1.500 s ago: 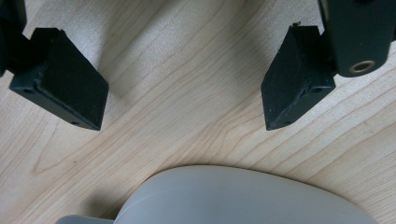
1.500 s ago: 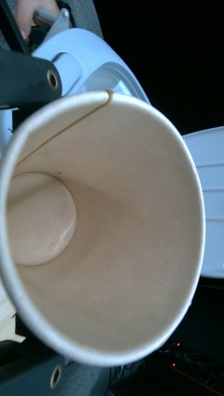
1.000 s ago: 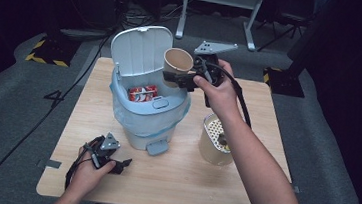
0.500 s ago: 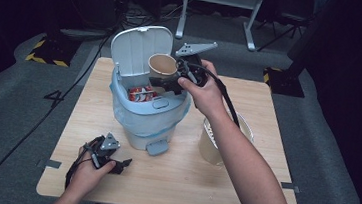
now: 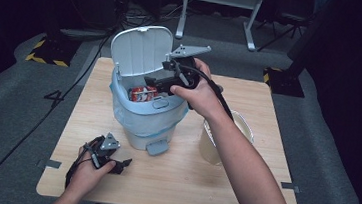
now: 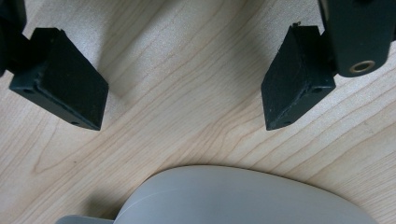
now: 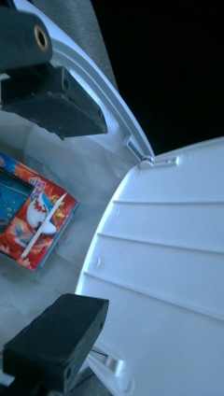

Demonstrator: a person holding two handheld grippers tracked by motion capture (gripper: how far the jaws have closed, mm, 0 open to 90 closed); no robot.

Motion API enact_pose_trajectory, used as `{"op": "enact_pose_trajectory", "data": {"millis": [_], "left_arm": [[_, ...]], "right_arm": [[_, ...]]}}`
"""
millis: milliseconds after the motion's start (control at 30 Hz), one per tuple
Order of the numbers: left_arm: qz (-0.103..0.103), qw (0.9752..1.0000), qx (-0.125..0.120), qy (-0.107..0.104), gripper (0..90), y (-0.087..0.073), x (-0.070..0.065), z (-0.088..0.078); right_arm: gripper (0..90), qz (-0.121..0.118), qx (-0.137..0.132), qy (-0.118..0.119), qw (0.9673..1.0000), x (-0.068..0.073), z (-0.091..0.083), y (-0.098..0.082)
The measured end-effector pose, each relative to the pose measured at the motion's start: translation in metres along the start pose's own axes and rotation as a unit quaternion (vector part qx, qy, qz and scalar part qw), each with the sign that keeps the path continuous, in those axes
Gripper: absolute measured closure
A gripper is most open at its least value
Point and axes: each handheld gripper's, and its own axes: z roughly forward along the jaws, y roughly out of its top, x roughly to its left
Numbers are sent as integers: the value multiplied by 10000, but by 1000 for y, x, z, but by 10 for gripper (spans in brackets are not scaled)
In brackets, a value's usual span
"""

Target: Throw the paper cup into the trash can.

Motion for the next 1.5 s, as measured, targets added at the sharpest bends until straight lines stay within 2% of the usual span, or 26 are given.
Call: {"op": "enact_pose_trajectory", "data": {"millis": [200,367,733,1000,1233,1367,1500], "left_arm": [[-1,10000,-1,0,151,0,0,0],[6,10000,-3,9,151,0,0,0],[25,10000,-6,1,150,0,1,0],[71,9999,13,-83,140,3,6,3],[97,9999,4,-97,141,3,7,3],[104,9999,9,-94,141,3,7,3],[107,9999,9,-93,141,3,7,3]], "right_arm": [[158,-145,-73,-86,9998,0,-12,1],[157,-198,-115,-106,9997,-2,-29,1],[156,-248,-203,-291,9991,-15,-82,-5],[159,-269,-149,-563,9979,-23,-121,-23],[171,-259,20,-775,9967,-24,-147,-41],[178,-186,-8,-846,9962,-24,-166,-51],[208,-235,238,-902,9954,-22,-185,-65]]}}
